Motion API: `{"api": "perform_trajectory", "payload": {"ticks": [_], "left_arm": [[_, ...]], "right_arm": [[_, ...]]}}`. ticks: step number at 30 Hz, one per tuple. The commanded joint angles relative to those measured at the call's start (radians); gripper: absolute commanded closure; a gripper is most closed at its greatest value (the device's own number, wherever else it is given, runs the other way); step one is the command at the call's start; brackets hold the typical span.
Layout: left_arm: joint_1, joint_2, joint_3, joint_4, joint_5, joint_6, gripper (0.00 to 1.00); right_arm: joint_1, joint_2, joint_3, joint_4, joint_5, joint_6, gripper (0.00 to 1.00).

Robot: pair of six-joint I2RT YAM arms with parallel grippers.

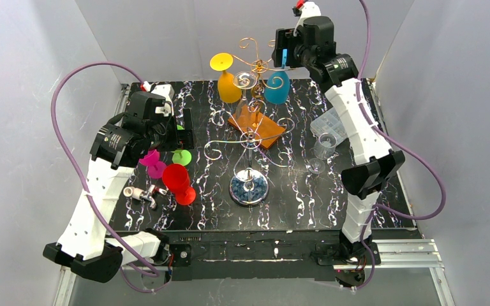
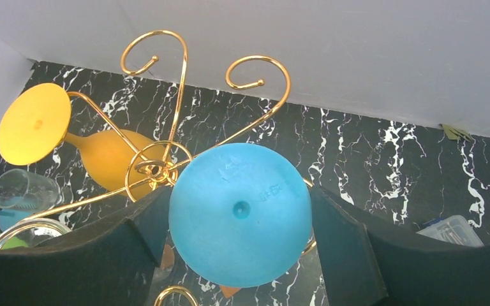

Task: Take the wine glass off the wine glass rack
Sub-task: Pick up the wine glass from the wine rack.

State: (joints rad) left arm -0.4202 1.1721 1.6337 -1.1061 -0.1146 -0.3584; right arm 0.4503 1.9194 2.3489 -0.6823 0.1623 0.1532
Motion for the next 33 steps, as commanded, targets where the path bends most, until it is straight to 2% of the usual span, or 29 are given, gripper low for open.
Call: {"api": "perform_trajectory", "payload": {"ticks": [1, 16, 33], "left_arm": [[0.005, 0.000, 0.016, -0.001, 0.005, 0.015, 0.02], [0.006, 0.009, 0.026, 0.008, 0.022, 0.015, 0.02], [0.006, 0.032, 0.083, 0.019, 0.063, 0.002, 0.02]], "right_arm": [[0.007, 0.014, 0.034, 0.095, 0.003, -0.014, 0.39], [0.007, 0.084, 0.066, 0.150, 0.107, -0.040, 0.39], [-0.007, 0.061, 0.059, 0.166, 0.300, -0.093, 0.39]]}}
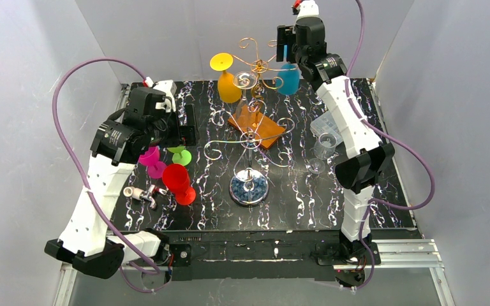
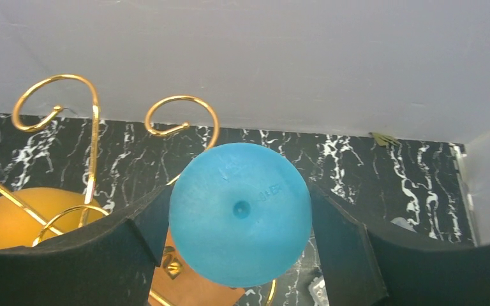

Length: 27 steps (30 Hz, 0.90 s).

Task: Take the wine glass off the wine glass rack
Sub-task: Pick up the wine glass from the wine rack.

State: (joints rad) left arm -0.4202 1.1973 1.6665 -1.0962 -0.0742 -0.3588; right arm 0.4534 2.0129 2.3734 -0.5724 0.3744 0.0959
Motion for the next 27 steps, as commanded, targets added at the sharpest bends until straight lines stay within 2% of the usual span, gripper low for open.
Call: {"api": "perform_trajectory", "payload": {"ticks": [1, 13, 21, 27], "left_arm": [[0.005, 0.009, 0.057, 0.011, 0.026, 0.001, 0.02], [0.006, 0.089, 0.224, 0.073, 0.097, -0.036, 0.02], [0.005, 0.203, 0.340, 0.279, 0.302, -0.190, 0.02], [-0.003, 0.301, 0.390, 0.458, 0.429, -0.324, 0.04]], "right_arm": [[-0.013, -0.038, 0.031, 0.056, 0.099, -0.041, 0.39], [-0.033, -0.126, -0.009, 0.003, 0.220, -0.043, 0.39], [-0.034, -0.278, -0.041, -0.065, 0.256, 0.023, 0.40], [-0.034, -0.426, -0.067, -0.076, 0.197, 0.070, 0.40]]}}
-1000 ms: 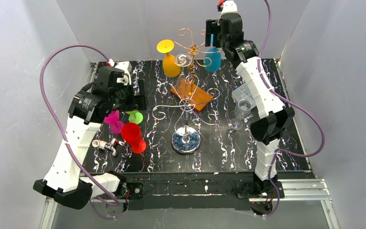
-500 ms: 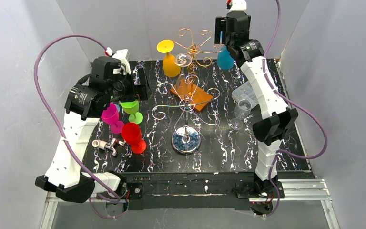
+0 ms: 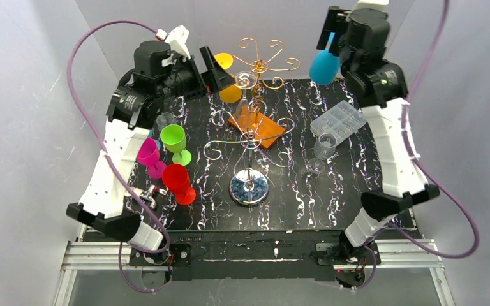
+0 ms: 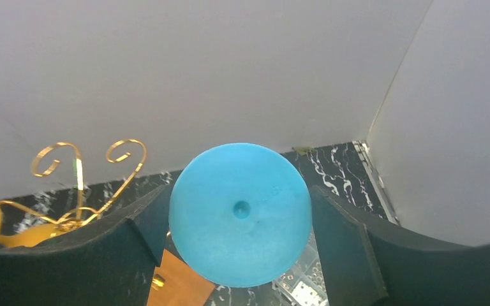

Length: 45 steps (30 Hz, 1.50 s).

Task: Take the wine glass off the wine glass rack
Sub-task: Pick up the wine glass from the wine rack, then place the wine glass at the center of the board.

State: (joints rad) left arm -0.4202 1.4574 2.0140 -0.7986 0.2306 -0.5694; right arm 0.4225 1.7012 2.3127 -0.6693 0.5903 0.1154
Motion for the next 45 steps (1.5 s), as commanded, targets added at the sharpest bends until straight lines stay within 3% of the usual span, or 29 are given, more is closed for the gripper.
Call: {"api": "perform_trajectory", "payload": {"ticks": [1, 11, 17, 33, 38, 45], "left_arm": [[-0.006, 0.050, 0.042, 0.193, 0.142, -0.135, 0.04], [-0.032, 0.105, -0.053, 0.549, 0.272, -0.371, 0.04], [-0.025, 0.101, -0.170, 0.772, 0.329, -0.516, 0.05], [0.067, 0.135, -0.220, 1.039, 0.429, -0.747, 0.10], [0.074, 0.139, -0.244, 1.137, 0.452, -0.845, 0.19], [0.084, 0.120, -0.267, 1.236, 0.459, -0.941, 0.47]], "right_arm": [[-0.003, -0.135, -0.013, 0.021, -0.040, 0.063, 0.40], [-0.003, -0.249, -0.111, 0.145, -0.357, 0.285, 0.40], [-0.003, -0.246, -0.147, 0.257, -0.452, 0.415, 0.39], [-0.004, -0.184, -0.134, 0.377, -0.626, 0.580, 0.39], [-0.013, -0.170, -0.142, 0.405, -0.660, 0.615, 0.39], [-0.116, -0.160, -0.208, 0.524, -0.823, 0.766, 0.39]]}}
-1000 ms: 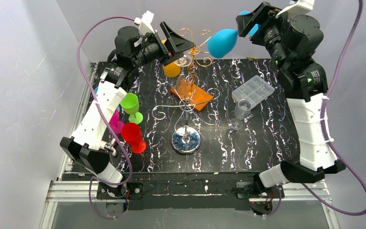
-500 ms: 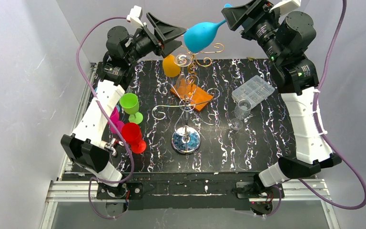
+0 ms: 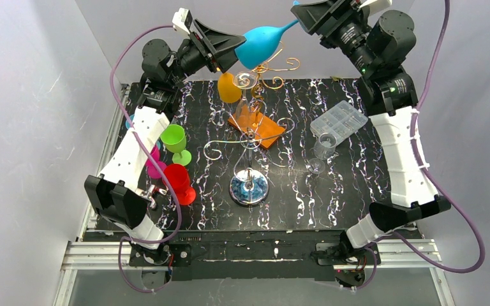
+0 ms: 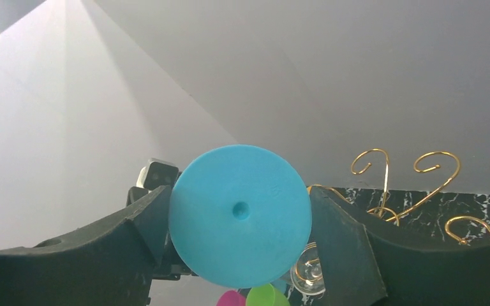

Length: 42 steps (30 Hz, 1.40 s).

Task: Take the wine glass off the wine glass rack
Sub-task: Place the wine glass at the center of the board.

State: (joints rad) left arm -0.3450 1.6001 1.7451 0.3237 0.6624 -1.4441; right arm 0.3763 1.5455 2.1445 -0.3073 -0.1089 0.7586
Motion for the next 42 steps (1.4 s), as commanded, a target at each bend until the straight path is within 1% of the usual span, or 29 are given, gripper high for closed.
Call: {"api": "perform_trajectory", "payload": {"ticks": [1, 5, 9, 11, 17, 19, 21, 24, 25, 28, 29, 31, 32, 34, 35, 36, 39, 42], "left_arm": [[0.009, -0.025, 0.004, 0.119, 0.028, -0.075, 0.51], [0.008, -0.019, 0.026, 0.132, 0.032, -0.099, 0.65], [0.009, -0.010, 0.042, 0.134, 0.038, -0.111, 0.76], [0.008, -0.012, 0.042, 0.135, 0.037, -0.114, 0.78], [0.005, 0.002, 0.053, 0.134, 0.042, -0.125, 0.79], [0.001, 0.009, 0.059, 0.133, 0.042, -0.125, 0.77], [-0.003, 0.014, 0.062, 0.133, 0.041, -0.125, 0.72], [-0.007, 0.018, 0.062, 0.133, 0.034, -0.122, 0.74], [-0.007, 0.019, 0.061, 0.132, 0.035, -0.123, 0.76], [-0.007, 0.016, 0.061, 0.130, 0.031, -0.116, 0.91], [-0.007, 0.014, 0.061, 0.127, 0.030, -0.110, 0.93], [-0.007, 0.012, 0.069, 0.107, 0.028, -0.087, 1.00], [-0.006, 0.011, 0.078, 0.087, 0.028, -0.069, 1.00], [-0.003, 0.003, 0.104, 0.013, 0.024, -0.013, 1.00], [-0.003, -0.002, 0.118, -0.025, 0.015, 0.025, 1.00], [-0.001, -0.011, 0.130, -0.072, 0.005, 0.063, 1.00], [0.019, -0.037, 0.202, -0.249, -0.043, 0.228, 1.00], [0.038, -0.051, 0.325, -0.528, -0.127, 0.434, 1.00]], "right_arm": [[-0.093, -0.004, -0.069, 0.206, -0.163, 0.167, 0.39], [-0.136, 0.006, -0.142, 0.331, -0.274, 0.280, 0.40], [-0.148, 0.008, -0.188, 0.382, -0.318, 0.315, 0.41], [-0.156, 0.004, -0.205, 0.401, -0.328, 0.327, 0.41], [-0.160, 0.008, -0.242, 0.460, -0.362, 0.359, 0.41], [-0.160, 0.010, -0.250, 0.471, -0.371, 0.364, 0.41], [-0.160, 0.010, -0.261, 0.483, -0.376, 0.371, 0.41], [-0.163, 0.010, -0.268, 0.490, -0.380, 0.372, 0.41], [-0.164, 0.010, -0.269, 0.488, -0.380, 0.372, 0.41], [-0.174, 0.007, -0.283, 0.489, -0.380, 0.371, 0.41], [-0.176, 0.007, -0.286, 0.488, -0.380, 0.369, 0.40], [-0.178, 0.007, -0.281, 0.471, -0.379, 0.349, 0.30], [-0.178, 0.006, -0.277, 0.451, -0.374, 0.333, 0.22], [-0.178, 0.002, -0.269, 0.395, -0.357, 0.293, 0.10], [-0.178, 0.000, -0.261, 0.362, -0.348, 0.268, 0.04], [-0.178, -0.001, -0.249, 0.327, -0.338, 0.244, 0.02], [-0.179, -0.002, -0.200, 0.190, -0.295, 0.159, 0.02], [-0.180, -0.014, -0.153, 0.040, -0.209, 0.066, 0.02]]}}
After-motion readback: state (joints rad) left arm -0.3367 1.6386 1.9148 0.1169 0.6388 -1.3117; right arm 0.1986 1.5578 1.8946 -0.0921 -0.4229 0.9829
